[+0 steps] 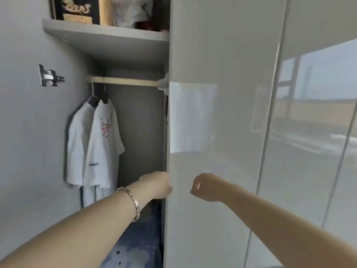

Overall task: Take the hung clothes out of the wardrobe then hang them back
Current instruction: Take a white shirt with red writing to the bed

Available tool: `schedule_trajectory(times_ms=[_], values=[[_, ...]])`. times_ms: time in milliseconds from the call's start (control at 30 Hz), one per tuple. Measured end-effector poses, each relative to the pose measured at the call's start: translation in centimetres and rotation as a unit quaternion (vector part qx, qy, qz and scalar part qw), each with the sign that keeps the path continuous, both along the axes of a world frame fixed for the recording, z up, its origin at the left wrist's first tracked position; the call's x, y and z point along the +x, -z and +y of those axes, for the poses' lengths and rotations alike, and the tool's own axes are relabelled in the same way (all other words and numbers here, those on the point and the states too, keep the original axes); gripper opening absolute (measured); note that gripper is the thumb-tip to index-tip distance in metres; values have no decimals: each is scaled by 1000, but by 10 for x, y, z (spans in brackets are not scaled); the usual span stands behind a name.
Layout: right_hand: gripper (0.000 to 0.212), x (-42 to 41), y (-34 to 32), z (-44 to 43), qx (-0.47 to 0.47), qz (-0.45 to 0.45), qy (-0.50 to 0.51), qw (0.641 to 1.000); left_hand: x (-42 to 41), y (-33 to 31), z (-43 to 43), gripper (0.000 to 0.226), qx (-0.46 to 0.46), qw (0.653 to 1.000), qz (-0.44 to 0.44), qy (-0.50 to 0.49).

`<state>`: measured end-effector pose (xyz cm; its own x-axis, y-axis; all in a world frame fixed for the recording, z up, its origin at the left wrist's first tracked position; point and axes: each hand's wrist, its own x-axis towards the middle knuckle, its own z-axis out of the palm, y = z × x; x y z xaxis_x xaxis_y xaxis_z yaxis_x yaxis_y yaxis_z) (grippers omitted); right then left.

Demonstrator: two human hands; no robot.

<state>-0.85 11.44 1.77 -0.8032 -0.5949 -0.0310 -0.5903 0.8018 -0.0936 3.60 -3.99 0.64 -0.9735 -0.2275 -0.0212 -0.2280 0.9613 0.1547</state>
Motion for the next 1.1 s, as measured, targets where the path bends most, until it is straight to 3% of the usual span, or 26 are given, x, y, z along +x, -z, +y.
schedule_trajectory(times_ms=[200, 433, 633, 700, 800, 833, 1000, 1100], values=[[22, -24, -47, -102, -80, -15, -68, 994, 4, -47, -100, 26, -27, 991, 48, -123], [35, -48, -72, -242, -237, -53, -111, 964, 3, -69, -224, 14, -44, 974, 99, -201], [42, -82, -107, -376, -310, -79, -62, 945, -25, -81, -317, 21, 43, 968, 105, -225], [26, -98, -117, -408, -324, -93, -58, 940, -40, -86, -335, 20, 57, 969, 106, -216], [66, -123, -124, -444, -335, -117, -36, 934, -62, -89, -353, 20, 53, 971, 102, -211], [69, -132, -125, -454, -334, -117, -37, 935, -67, -89, -357, 22, 53, 971, 94, -213], [40, -171, -133, -488, -383, -124, -25, 915, -87, -89, -372, 23, 72, 967, 72, -234], [40, -191, -141, -494, -388, -99, -25, 916, -94, -86, -379, 14, 61, 967, 61, -238]])
